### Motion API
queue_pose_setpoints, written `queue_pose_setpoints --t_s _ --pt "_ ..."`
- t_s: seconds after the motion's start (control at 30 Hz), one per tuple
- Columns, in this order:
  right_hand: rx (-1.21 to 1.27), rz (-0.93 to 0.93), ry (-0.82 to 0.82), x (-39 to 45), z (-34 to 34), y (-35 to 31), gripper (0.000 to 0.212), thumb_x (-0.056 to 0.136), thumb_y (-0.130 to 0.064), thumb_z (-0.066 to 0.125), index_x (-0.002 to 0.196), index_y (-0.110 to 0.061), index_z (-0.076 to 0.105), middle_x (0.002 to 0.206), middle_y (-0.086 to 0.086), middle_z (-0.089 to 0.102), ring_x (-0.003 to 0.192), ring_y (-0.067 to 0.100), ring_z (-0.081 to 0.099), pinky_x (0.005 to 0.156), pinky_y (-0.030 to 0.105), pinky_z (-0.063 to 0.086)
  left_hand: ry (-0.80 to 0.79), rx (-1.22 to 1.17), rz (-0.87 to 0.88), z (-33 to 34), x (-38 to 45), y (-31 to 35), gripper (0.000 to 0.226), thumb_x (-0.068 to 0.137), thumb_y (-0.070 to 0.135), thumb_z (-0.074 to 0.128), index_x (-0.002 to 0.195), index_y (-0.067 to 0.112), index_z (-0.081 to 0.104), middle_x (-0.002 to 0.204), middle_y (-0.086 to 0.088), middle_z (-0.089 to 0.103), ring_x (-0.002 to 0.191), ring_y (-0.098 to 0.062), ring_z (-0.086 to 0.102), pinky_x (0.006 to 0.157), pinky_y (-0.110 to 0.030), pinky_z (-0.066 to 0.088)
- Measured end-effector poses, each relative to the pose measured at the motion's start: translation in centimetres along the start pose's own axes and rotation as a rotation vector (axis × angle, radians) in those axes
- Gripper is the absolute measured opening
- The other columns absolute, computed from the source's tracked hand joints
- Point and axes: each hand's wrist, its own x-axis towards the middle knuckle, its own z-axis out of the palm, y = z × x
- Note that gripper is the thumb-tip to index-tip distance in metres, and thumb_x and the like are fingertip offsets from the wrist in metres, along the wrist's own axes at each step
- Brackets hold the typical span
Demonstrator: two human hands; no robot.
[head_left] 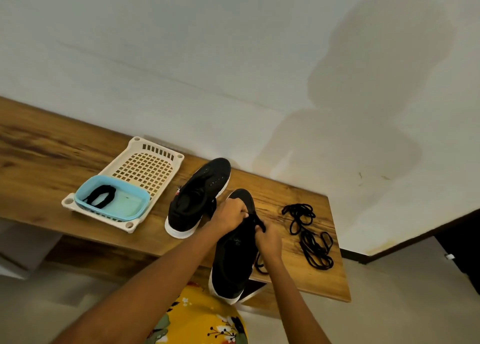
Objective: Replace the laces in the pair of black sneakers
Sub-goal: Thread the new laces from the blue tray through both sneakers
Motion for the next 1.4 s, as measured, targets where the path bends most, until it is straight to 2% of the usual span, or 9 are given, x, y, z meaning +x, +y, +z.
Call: queue_pose_setpoints --t_s 0.17,0.43,0.77,0.93,1.0,1.07,1.13,1.27,1.4 --pt "0.155 0.07 -0.041 0.3 0.0 0.9 0.025 0.095 -0.012 0.045 0.113 -0.012 0.062 0.073 0.001 0.057 0.056 0.01 0.047 0.048 0.024 0.03 -0.004 0.02 0.003 1.5 -0.3 -0.4 0.024 0.091 0.014 0.058 0.111 0.017 0.069 0.11 -0.003 0.069 0.103 -0.019 0.063 0.09 -0.034 0.051" --pt "0.25 0.073 -0.073 0.2 -0.1 1.1 0.023 0.096 -0.013 0.043 0.111 -0.017 0.061 0.081 -0.001 0.061 0.064 0.011 0.053 0.054 0.026 0.036 0.175 -0.273 -0.144 2.8 -1.0 -0.2 0.01 0.087 0.019 0.064 0.084 0.016 0.072 0.077 0.001 0.071 0.079 -0.008 0.066 0.074 -0.022 0.05" --pt "0.246 0.006 -0.127 0.2 -0.6 1.0 0.016 0.097 -0.013 0.044 0.101 -0.013 0.06 0.078 0.001 0.057 0.063 0.012 0.049 0.055 0.027 0.034 0.169 -0.329 -0.136 3.5 -1.3 0.0 0.01 0.087 0.021 0.065 0.09 0.016 0.073 0.08 0.001 0.072 0.084 -0.008 0.066 0.079 -0.027 0.052" --pt "0.515 0.075 -0.186 0.3 -1.2 1.8 0.042 0.099 -0.039 0.045 0.09 -0.002 0.064 0.08 0.008 0.061 0.076 0.019 0.06 0.071 0.04 0.054 0.195 -0.243 -0.131 3.7 -1.3 0.1 0.009 0.088 0.023 0.064 0.094 0.019 0.067 0.085 0.003 0.071 0.086 -0.011 0.065 0.07 -0.024 0.046" --pt "0.54 0.086 -0.182 0.9 -1.4 1.7 0.035 0.099 -0.032 0.049 0.086 -0.004 0.063 0.076 0.008 0.06 0.07 0.017 0.06 0.064 0.038 0.057 0.202 -0.205 -0.084 3.6 -1.3 0.0 0.014 0.088 0.021 0.062 0.102 0.019 0.058 0.085 0.002 0.068 0.084 -0.015 0.064 0.067 -0.028 0.047" --pt "0.581 0.114 -0.228 1.4 -1.8 1.3 0.021 0.098 -0.016 0.051 0.093 -0.004 0.067 0.075 0.004 0.063 0.062 0.009 0.06 0.05 0.02 0.05 0.17 -0.129 -0.005 3.4 -1.3 -0.2 0.023 0.09 0.018 0.059 0.112 0.022 0.053 0.09 0.0 0.067 0.086 -0.018 0.063 0.067 -0.032 0.048" --pt "0.586 0.118 -0.282 1.7 -1.9 1.1 0.018 0.097 -0.01 0.051 0.098 -0.002 0.067 0.076 0.003 0.064 0.061 0.005 0.06 0.049 0.014 0.046 0.139 -0.074 0.042 2.8 -1.1 -0.2 0.024 0.091 0.017 0.057 0.114 0.025 0.058 0.095 0.0 0.068 0.092 -0.017 0.062 0.07 -0.029 0.045" --pt "0.482 0.096 -0.172 2.4 -2.4 0.4 0.018 0.096 -0.008 0.045 0.082 -0.013 0.053 0.077 0.003 0.056 0.068 0.014 0.057 0.055 0.024 0.051 0.101 0.023 0.09 1.7 -0.2 0.1 0.026 0.094 0.016 0.049 0.112 0.026 0.066 0.111 -0.001 0.058 0.097 -0.02 0.061 0.076 -0.03 0.046" --pt "0.876 0.174 -0.076 2.9 -5.9 -2.8 0.017 0.103 -0.01 0.03 0.1 -0.004 0.046 0.083 0.01 0.056 0.064 0.016 0.055 0.053 0.024 0.05 -0.005 0.126 0.051 0.9 0.0 0.1 0.03 0.096 0.031 0.044 0.105 0.019 0.07 0.12 -0.005 0.053 0.1 -0.026 0.059 0.085 -0.034 0.044"
